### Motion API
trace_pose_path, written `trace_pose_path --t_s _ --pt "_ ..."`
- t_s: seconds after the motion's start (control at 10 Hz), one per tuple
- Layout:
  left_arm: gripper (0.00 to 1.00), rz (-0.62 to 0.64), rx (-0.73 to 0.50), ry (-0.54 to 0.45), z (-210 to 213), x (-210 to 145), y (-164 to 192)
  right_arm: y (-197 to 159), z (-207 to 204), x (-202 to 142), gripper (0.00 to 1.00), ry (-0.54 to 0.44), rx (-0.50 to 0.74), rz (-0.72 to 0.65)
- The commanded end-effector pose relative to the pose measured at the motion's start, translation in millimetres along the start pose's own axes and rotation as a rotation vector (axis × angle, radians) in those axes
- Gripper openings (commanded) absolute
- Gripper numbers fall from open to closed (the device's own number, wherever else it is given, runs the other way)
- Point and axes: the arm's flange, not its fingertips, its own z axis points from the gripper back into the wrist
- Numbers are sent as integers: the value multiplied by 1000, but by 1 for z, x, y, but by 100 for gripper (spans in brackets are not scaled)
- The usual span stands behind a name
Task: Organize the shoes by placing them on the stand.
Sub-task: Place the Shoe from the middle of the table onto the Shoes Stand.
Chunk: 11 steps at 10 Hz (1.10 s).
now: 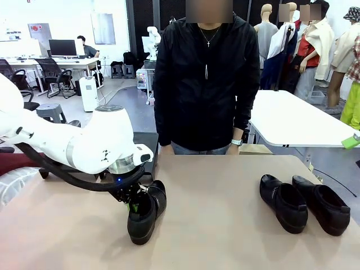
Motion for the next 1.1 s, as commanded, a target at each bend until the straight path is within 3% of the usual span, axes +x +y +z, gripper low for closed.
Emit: trace_pose_path --t_s 0.0,0.4,0.7,1.0 --pt "0 14 40 -22 -1 -7 -2 1 2 2 100 -5 34 22" --pt "0 -2 20 -47 15 -15 1 1 2 2 100 -5 34 22" --pt "0 -85 4 -73 97 -54 -3 1 2 2 100 -5 34 22" --pt "0 -214 21 -134 164 -90 16 1 2 2 100 -5 34 22"
